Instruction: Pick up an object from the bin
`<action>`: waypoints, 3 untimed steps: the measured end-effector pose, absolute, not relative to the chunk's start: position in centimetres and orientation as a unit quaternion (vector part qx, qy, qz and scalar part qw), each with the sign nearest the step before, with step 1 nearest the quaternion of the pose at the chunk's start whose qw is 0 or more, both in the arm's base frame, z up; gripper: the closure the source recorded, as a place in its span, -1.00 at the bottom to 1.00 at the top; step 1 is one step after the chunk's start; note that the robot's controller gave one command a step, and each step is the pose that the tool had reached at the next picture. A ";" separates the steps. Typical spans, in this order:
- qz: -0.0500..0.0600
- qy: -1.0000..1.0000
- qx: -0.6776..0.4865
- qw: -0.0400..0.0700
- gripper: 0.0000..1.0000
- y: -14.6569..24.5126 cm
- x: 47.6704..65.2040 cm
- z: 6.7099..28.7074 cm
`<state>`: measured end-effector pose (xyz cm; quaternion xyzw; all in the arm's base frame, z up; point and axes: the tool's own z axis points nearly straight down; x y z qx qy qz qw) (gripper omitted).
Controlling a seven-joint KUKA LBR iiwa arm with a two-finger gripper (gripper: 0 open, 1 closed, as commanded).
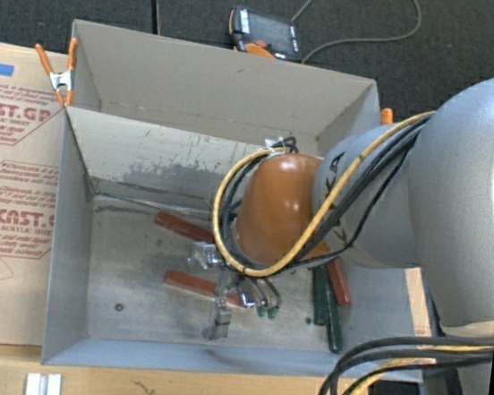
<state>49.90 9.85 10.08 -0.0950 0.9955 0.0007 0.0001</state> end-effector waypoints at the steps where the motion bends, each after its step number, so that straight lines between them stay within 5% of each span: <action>1: 0.001 1.000 -0.015 0.000 -1.00 11.5 48.4 10.6; 2: 0.000 0.997 0.083 -0.001 -1.00 9.3 50.1 6.9; 3: 0.000 0.997 0.082 0.000 -1.00 9.3 50.1 6.8</action>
Offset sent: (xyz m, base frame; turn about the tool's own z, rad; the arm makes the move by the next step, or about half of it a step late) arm -0.0140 0.0155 0.0061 0.1609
